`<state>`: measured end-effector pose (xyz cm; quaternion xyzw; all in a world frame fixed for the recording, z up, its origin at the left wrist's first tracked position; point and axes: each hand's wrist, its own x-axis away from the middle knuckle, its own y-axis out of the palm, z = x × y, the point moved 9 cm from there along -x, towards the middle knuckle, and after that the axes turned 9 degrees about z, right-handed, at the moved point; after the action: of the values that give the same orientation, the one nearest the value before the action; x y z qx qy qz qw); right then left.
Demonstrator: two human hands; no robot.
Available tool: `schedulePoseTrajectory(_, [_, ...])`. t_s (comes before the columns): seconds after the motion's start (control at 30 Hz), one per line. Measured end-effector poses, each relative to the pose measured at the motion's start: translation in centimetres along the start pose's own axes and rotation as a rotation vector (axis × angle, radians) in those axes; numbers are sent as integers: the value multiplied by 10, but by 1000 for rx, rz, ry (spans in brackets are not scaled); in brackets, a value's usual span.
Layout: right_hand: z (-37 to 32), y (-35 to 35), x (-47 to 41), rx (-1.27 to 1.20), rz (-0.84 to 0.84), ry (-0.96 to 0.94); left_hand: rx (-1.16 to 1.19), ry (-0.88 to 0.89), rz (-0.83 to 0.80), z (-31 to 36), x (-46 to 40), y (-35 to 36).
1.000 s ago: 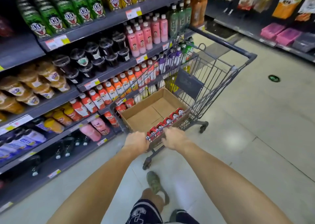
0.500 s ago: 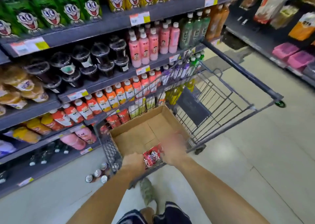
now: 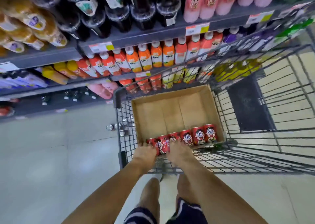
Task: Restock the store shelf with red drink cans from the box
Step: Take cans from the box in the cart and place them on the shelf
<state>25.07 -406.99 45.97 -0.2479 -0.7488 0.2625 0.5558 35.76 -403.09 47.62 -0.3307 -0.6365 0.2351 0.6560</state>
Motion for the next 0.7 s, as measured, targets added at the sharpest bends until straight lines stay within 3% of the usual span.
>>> schedulePoseTrajectory(0.27, [18, 55, -57, -110, -122, 29, 313, -239, -106, -10, -53, 55])
schedulePoseTrajectory(0.43, [12, 77, -87, -123, -54, -7, 604, -568, -60, -29, -86, 116])
schedulePoseTrajectory(0.7, [13, 90, -118, -215, -30, 75, 826, -831, -29, -35, -89, 129])
